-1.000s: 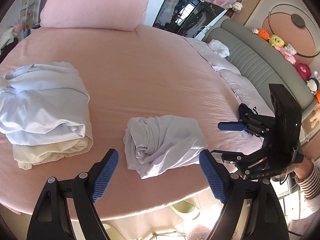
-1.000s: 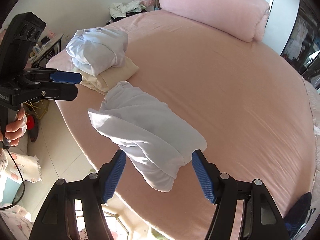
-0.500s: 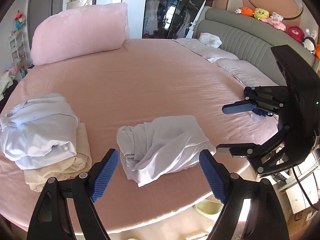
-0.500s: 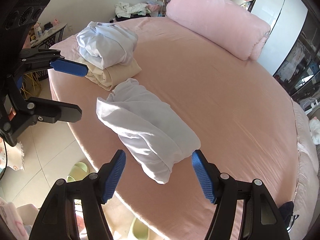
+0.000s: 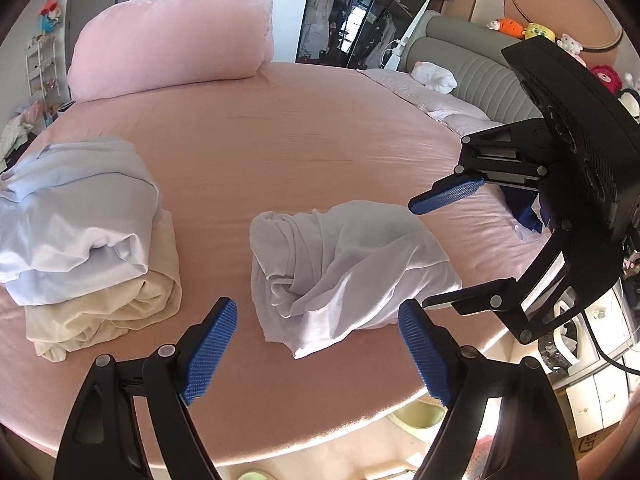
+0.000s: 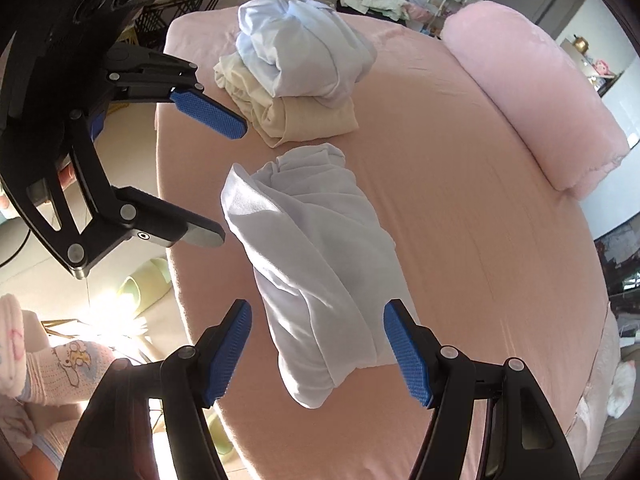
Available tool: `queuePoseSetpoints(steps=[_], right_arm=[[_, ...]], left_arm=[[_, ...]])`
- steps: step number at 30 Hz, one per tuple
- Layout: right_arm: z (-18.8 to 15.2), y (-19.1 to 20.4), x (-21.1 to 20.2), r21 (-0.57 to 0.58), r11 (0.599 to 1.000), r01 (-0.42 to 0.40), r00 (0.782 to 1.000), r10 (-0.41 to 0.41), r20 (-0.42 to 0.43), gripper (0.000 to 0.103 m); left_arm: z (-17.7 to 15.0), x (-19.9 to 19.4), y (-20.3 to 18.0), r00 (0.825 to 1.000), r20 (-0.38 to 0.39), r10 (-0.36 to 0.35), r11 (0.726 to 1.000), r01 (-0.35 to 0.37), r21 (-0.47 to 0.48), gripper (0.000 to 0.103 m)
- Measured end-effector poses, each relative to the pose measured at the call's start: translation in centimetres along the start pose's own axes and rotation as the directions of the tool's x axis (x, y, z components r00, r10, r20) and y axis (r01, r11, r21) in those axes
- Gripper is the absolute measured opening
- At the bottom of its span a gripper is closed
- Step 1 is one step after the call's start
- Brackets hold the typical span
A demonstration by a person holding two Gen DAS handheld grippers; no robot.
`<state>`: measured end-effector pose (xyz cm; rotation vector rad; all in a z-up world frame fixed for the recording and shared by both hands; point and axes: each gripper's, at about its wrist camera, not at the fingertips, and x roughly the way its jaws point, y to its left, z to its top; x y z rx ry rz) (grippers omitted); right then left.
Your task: Fold clothes
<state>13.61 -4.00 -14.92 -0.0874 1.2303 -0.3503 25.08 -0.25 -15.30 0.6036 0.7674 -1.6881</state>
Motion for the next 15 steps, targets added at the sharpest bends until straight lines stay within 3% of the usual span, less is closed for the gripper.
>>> queuePoseSetpoints(steps=[5,8,13,15], right_arm=[[1.0,-0.9,1.9,0.0,0.996,-0.09,0.996,0.09,0.001,0.068],[1.1,-0.8,2.2,-0.009,0.995,-0.102,0.994,0.102,0.023,0.068],[0.9,-0.7,2.7,0.019,0.986,-0.165,0.985,0.164,0.049,0.065],[0.5,-0.4,2.8,0.013,0.988,-0.155,0.986,0.154,0.067,0.049]], left_arm=[[-0.9,2.0,0.8,0.998,-0.061,0.001,0.998,-0.005,-0.057,0.082],[-1.4,2.5,0.1,0.999,-0.049,0.011,1.0,-0.012,-0.023,0.082],[-1.6,2.8,0.0,0.999,-0.031,-0.028,0.998,0.026,-0.059,0.081],[-1.5,2.9,0.3,0.999,-0.018,-0.051,0.996,0.049,-0.077,0.081]])
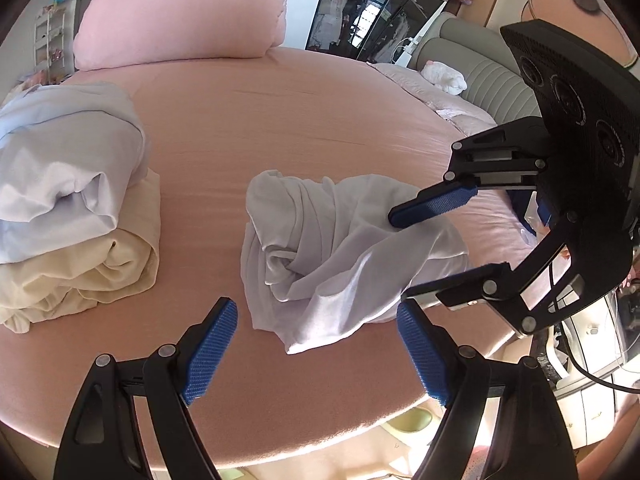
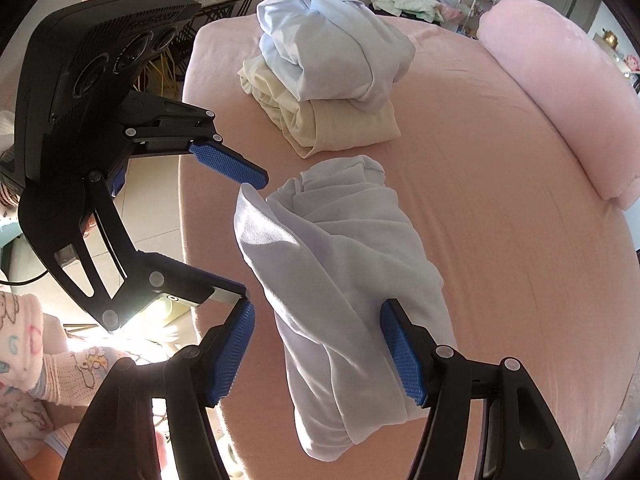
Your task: Fold clothes
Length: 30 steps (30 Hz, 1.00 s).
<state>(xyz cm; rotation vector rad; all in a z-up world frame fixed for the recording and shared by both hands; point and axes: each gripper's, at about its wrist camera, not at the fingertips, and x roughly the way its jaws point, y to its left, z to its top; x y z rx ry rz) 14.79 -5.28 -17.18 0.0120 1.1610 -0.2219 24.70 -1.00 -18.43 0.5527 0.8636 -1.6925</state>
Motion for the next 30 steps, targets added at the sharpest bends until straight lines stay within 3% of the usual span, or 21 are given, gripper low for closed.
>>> queuePoseSetpoints(steps=[2,4,6,8,15,20,25,30], right_arm=[[-0.2,0.0,0.2,0.012,0.999,0.032,0.999,-0.032,-0.004,0.033],[-0.3,-0.6,0.4,0.058,0.998,0.012,1.0,-0.011,-0.011,0.029],[-0.3,-1.0,0.3,0.082,0.997,-0.001,1.0,0.001,-0.004,0.021],[-0.3,-1.3,0.2,0.11,0.994,-0.01,1.0,0.011,-0.008,0.014],[-0.1,-2.1,0.0,0.191,0.981,-0.037,0.999,0.041,-0.016,0.008],[-0.2,-2.4,-0.8,0.219,0.974,-0.059,0.998,0.053,0.032,0.007],[-0.7,-3.1,-1.5,0.264,0.959,-0.1,0.993,0.08,0.083,0.007],[-0.8,-3.6,-1.2,0.253,0.967,0.001,0.998,-0.016,0.056,0.007]], left_arm=[[0.1,-0.1,0.1,1.0,0.01,-0.025,1.0,0.025,-0.016,0.08],[0.2,0.1,-0.2,1.0,0.005,-0.023,1.0,0.023,-0.005,0.076],[0.1,0.3,-0.6,1.0,-0.004,-0.011,1.0,0.011,0.016,0.054],[0.1,0.6,-1.0,1.0,-0.02,-0.006,0.999,0.007,0.035,0.045],[0.6,-0.3,-1.3,1.0,-0.006,-0.025,0.999,0.026,0.038,0.027],[2.2,-1.6,-1.6,0.997,-0.004,-0.076,0.997,0.076,0.023,0.025],[4.7,-2.7,-2.6,0.995,0.025,-0.093,0.992,0.091,0.083,0.025],[6.7,-2.3,-2.8,0.997,-0.015,-0.07,0.99,0.071,0.12,0.025]])
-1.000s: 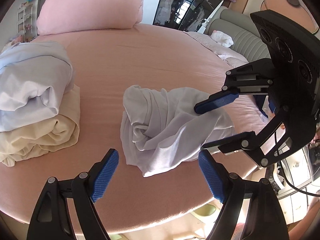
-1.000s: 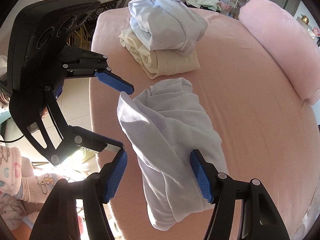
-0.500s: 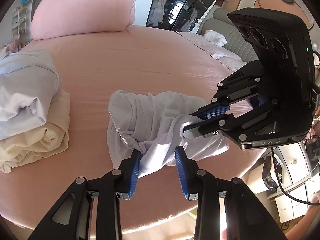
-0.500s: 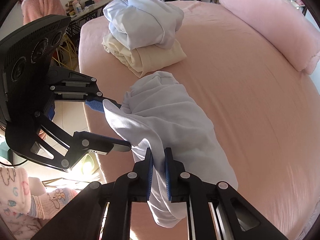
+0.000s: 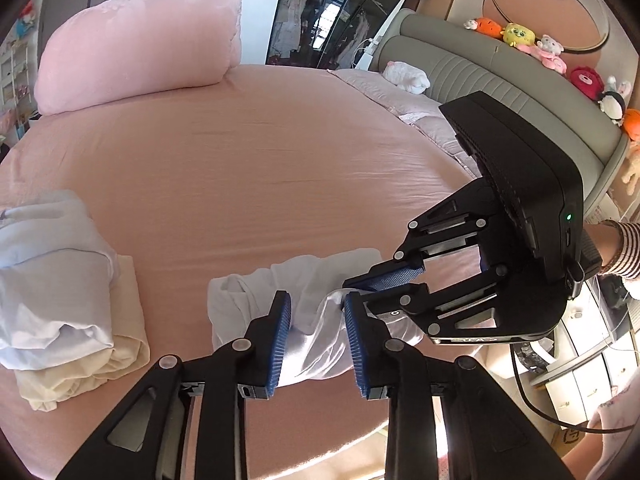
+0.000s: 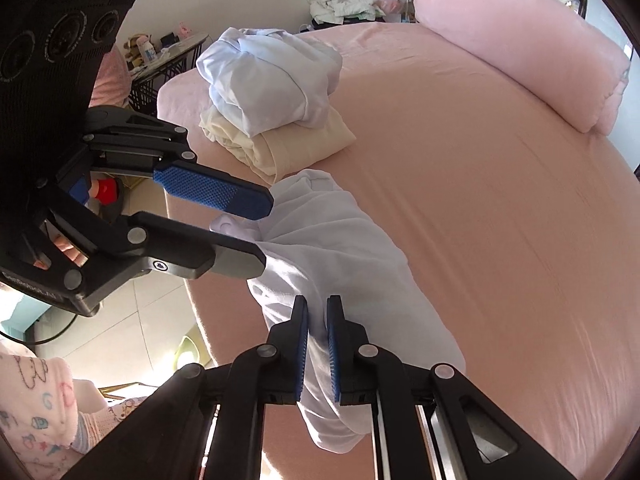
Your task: Fold clothes
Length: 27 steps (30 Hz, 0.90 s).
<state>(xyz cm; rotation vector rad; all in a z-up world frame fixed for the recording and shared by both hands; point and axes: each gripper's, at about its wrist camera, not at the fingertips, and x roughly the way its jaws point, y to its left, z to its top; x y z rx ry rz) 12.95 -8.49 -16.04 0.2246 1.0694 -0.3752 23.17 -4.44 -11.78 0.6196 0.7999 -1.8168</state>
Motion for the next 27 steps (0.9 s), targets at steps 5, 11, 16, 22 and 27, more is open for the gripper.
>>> queuePoseSetpoints(steps=[5,11,16,22,27], right_arm=[[-0.2,-1.4,0.3,0.057,0.998,-0.003,1.0,0.003,-0.001,0.007],[-0.3,-2.7,1.0,0.083,0.996,0.023,1.0,-0.021,-0.021,0.007],[-0.4,-3.4,1.6,0.122,0.992,0.024,0.999,-0.019,-0.039,0.007],[-0.7,-4.0,2.2,0.177,0.984,0.006,0.998,0.004,-0.061,0.007],[-0.9,-4.5,2.7,0.226,0.974,-0.021,0.996,0.039,-0.077,0.007]], left_arm=[[0.1,-0.2,0.8,0.999,-0.038,-0.037,0.999,0.038,0.009,0.026],[-0.4,0.7,1.2,0.996,-0.084,0.001,0.999,0.004,0.054,0.026],[-0.4,1.5,1.5,0.993,-0.117,-0.013,0.998,0.021,0.066,0.057],[0.6,4.0,1.8,0.979,-0.14,0.149,0.979,-0.126,0.16,0.058],[0.3,6.2,5.6,0.976,-0.213,0.05,0.999,-0.053,-0.006,0.063]])
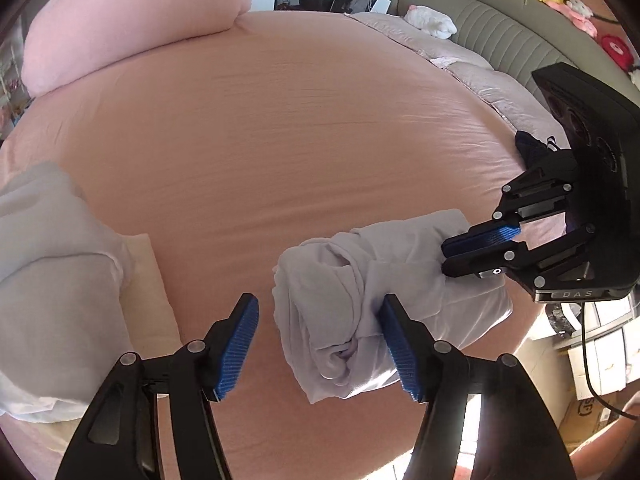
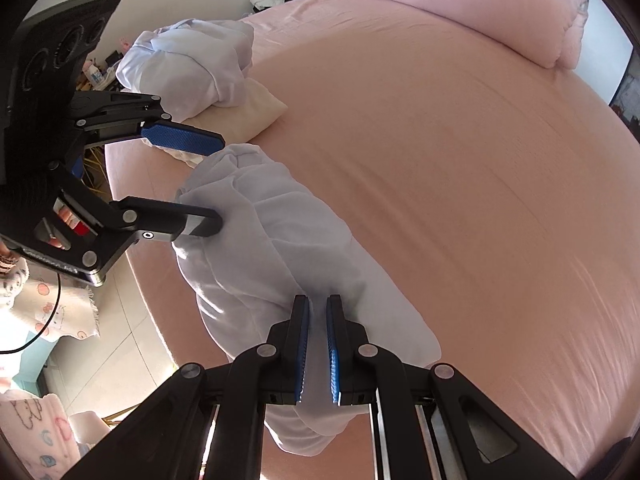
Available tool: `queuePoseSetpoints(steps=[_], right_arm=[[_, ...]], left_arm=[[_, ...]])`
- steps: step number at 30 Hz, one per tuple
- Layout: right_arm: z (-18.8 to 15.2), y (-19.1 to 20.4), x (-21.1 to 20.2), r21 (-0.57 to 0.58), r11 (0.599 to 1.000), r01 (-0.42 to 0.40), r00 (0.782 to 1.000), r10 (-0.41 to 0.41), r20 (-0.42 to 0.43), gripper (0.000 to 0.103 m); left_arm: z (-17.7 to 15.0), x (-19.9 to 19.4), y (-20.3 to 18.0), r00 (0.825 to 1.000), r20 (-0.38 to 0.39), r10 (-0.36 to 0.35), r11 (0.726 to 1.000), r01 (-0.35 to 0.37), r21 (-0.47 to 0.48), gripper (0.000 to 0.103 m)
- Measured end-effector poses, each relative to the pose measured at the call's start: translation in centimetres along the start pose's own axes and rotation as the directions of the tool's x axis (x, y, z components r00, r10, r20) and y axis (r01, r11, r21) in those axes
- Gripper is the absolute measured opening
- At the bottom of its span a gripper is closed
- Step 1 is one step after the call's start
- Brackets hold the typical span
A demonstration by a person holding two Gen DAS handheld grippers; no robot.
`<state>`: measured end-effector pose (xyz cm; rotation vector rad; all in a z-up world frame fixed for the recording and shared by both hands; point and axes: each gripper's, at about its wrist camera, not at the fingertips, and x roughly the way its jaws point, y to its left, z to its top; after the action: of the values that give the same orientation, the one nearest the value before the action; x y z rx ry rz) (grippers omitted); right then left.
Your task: Fold clothes
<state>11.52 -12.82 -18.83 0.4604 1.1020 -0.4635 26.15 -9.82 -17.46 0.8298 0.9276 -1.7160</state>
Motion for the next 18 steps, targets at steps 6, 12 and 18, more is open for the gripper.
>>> queuePoseSetpoints(steps=[6,12,18], right_arm=[[-0.2,-1.3,0.4,0.074,0.996,-0.057,0.998,0.058,-0.01,0.008],[-0.2,-2.6,0.4,0.216,0.973,-0.078,0.997,0.083,-0.01,0.026],[-1.1,-3.9,-0.7,0.369,0.923,-0.112,0.994,0.108,0.032,0.045]], left_arm=[[-1.6,1.1,2.9,0.987,-0.015,-0.157,0.968,0.151,-0.203,0.076],[-1.7,2.1,2.7,0.99,-0.039,-0.134,0.959,0.12,-0.256,0.09],[-2.9,1.5,2.8,0.996,-0.037,-0.086,0.957,0.072,-0.28,0.099]])
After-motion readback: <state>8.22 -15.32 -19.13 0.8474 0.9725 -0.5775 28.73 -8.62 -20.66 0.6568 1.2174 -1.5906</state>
